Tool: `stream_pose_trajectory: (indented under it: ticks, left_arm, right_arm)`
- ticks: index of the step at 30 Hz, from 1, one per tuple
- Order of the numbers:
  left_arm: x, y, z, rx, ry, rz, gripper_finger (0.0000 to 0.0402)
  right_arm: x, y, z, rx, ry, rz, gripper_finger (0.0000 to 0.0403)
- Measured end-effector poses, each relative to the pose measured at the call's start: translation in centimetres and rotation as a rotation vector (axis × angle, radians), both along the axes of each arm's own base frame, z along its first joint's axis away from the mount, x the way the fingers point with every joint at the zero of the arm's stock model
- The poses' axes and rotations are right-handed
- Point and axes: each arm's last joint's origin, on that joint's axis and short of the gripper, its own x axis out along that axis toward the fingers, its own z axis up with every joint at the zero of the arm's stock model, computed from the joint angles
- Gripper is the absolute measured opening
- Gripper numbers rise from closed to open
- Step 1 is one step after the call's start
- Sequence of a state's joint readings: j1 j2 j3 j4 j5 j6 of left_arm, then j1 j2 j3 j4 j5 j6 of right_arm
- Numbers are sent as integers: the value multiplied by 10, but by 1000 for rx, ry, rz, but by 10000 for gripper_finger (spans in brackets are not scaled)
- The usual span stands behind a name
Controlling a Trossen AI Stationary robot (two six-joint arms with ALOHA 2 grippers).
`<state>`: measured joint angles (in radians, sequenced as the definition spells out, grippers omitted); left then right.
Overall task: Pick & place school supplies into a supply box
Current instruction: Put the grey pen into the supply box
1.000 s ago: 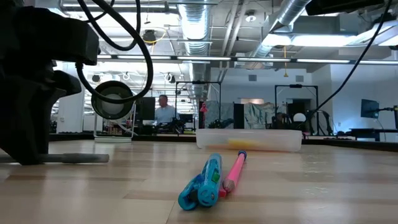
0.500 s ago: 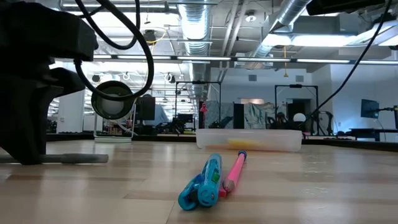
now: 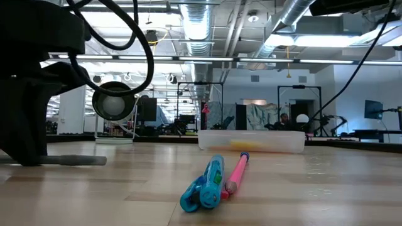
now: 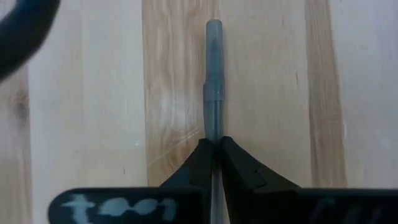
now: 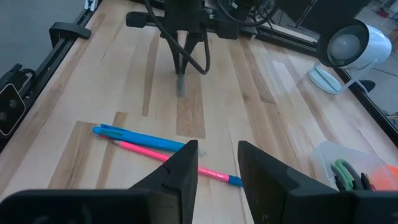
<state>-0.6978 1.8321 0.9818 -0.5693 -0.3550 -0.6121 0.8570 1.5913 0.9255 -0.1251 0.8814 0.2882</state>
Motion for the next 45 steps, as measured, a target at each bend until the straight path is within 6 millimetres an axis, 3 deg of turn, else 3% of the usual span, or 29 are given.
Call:
stream_pose_trajectory:
  ticks: [10,17,26,31,37,45]
  left_arm:
    - [10,-11,17,178,-183,-13,0]
    - [14,-6,20,269,-258,14,0]
    - [37,7,26,349,-357,2,0]
    - [66,29,36,380,-388,-4,0]
    - [102,63,54,441,-436,-35,0]
    - [141,122,77,411,-522,-100,0]
  right_arm:
    - [0,0,0,-2,-1,-2,107]
    - [-5,4,-1,2,-4,12,107]
    - [-28,-1,-29,82,8,-49,107]
    - [-40,-6,-43,108,-11,-99,107]
    - [-48,-3,-46,102,-31,-97,107]
    - [-52,-1,-46,93,-25,-79,107]
